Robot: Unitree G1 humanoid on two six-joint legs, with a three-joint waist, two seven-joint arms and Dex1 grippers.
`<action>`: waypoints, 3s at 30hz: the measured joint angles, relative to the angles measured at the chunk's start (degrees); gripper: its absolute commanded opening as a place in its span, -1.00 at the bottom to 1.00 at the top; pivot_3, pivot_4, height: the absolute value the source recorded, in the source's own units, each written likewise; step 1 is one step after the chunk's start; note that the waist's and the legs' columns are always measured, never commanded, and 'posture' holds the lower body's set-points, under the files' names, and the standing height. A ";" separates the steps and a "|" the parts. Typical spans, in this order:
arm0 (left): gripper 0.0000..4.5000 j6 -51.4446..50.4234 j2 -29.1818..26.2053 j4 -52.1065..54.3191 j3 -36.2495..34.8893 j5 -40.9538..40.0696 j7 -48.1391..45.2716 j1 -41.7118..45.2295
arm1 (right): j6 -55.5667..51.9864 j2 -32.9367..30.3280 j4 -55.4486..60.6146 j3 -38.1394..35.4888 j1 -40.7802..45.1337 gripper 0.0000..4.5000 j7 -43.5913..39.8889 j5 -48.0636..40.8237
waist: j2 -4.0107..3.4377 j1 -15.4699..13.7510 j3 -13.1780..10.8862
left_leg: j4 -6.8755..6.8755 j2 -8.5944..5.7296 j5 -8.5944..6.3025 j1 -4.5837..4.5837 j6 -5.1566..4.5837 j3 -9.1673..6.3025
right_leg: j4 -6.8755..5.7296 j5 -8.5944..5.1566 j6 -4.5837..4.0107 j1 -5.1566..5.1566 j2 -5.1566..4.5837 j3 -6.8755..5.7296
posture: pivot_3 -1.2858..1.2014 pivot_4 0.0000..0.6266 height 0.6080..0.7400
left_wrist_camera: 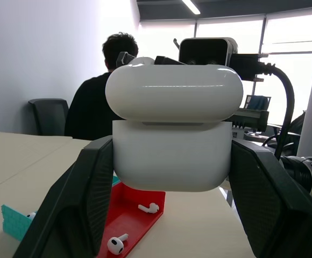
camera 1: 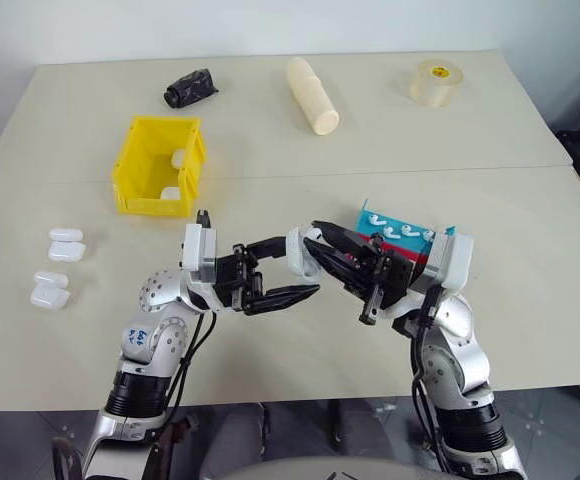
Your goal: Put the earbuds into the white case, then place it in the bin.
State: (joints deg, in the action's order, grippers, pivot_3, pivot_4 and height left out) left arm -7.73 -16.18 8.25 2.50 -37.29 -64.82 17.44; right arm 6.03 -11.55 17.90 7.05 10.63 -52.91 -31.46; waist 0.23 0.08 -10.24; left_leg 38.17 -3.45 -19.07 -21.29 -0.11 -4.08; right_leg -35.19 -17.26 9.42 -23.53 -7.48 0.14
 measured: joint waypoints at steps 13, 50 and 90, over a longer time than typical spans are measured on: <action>0.24 -0.57 0.55 -0.03 -0.09 0.01 0.04 0.22 | 1.63 -1.45 -0.45 0.20 0.47 -0.78 -0.67 0.02 | 0.00 -0.02 0.00 | 0.00 -0.01 0.00 0.00 0.00 0.00 | 0.02 0.00 0.00 0.00 -0.01 0.00 | 0.03 -0.52 1.00; 0.24 -0.49 -0.08 0.26 -0.34 0.58 -0.27 0.29 | 1.43 -6.03 -0.37 0.58 3.12 -0.78 -2.02 0.78 | 0.00 -0.03 0.00 | 0.01 0.00 0.00 0.00 0.00 0.00 | 0.10 0.00 0.00 0.01 -0.01 0.00 | 0.03 -0.52 1.00; 0.24 9.65 -2.39 0.31 -4.19 4.09 1.26 -7.52 | -1.98 -27.30 -8.17 -29.92 -20.55 0.98 -12.90 -1.67 | 0.02 -1.70 -0.01 | 0.04 -0.09 -0.04 0.04 -0.09 0.10 | 0.33 0.02 0.03 0.18 -0.09 0.02 | 0.03 -0.52 1.00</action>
State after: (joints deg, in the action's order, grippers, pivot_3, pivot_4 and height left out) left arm 1.92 -18.57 8.56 -1.68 -33.19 -63.56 9.92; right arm 4.06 -38.85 9.73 -22.87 -9.93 -65.82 -33.12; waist 0.25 -1.62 -10.25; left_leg 38.21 -3.54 -19.11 -21.25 -0.20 -3.98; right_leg -34.86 -17.24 9.45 -23.35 -7.57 0.16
